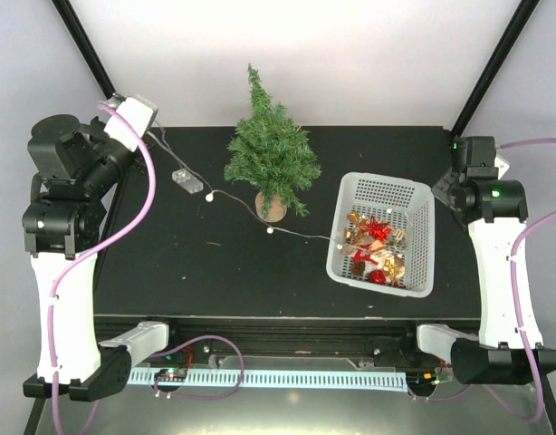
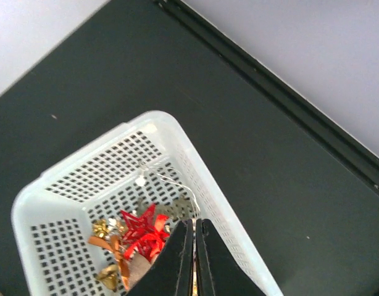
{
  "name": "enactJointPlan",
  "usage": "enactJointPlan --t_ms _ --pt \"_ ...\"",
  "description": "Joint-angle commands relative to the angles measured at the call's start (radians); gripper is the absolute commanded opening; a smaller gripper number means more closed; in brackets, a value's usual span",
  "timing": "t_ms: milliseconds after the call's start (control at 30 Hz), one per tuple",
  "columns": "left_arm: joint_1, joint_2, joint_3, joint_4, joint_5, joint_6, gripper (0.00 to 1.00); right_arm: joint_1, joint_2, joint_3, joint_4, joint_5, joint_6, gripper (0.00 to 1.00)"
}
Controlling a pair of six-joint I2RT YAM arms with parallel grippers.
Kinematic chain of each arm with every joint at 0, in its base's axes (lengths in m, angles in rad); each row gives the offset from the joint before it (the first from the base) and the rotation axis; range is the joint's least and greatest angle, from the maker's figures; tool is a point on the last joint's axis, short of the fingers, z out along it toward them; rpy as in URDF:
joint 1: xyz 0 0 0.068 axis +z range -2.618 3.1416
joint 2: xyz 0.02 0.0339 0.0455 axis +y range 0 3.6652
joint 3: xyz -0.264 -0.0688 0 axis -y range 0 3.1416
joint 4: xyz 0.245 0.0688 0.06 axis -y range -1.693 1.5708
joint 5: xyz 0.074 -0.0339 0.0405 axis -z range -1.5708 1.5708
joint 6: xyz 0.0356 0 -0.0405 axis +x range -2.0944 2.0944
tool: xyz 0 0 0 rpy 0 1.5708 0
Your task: Decorate the small christmas tree
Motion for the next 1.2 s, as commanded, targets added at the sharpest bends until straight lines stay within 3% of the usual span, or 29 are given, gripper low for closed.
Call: enactJointPlan --t_ms 0,133,200,300,400,567,733,833,1000,1167 --pt "0.008 0.007 0.013 0.022 0.020 -0.023 0.02 -0.013 -0.010 -0.064 0.011 0.008 0.020 0.06" --pt "0.007 0.011 0.015 0.021 0.041 -0.015 0.02 -0.010 -0.030 -0.074 0.083 -0.200 -0.065 0.15" --pt "0.006 0.016 0.016 0.025 0.048 -0.016 0.02 0.010 -0.051 -0.091 0.154 -0.354 -0.103 0.29" --pt "0.006 0.019 0.021 0.039 0.054 -0.025 0.02 0.109 -0.069 -0.117 0.238 -0.535 -0.137 0.47" --pt "0.006 0.025 0.031 0.054 0.055 -0.029 0.02 0.262 -0.078 -0.144 0.300 -0.642 -0.185 0.57" --pt "0.007 0.029 0.036 0.068 0.057 -0.031 0.02 0.464 -0.022 -0.185 0.273 -0.750 -0.231 0.57" --pt "0.007 0.030 0.046 0.070 0.062 -0.034 0.02 0.475 -0.088 -0.397 0.580 -0.982 0.009 0.56" --pt "0.007 0.026 0.052 0.070 0.062 -0.033 0.02 0.509 -0.097 -0.502 0.743 -1.010 0.130 0.57" --pt "0.007 0.020 0.061 0.061 0.070 -0.033 0.02 0.541 0.020 -0.415 0.558 -0.876 0.074 0.56" --pt "0.007 0.016 0.061 0.054 0.072 -0.047 0.02 0.542 0.082 -0.401 0.471 -0.800 0.221 0.55"
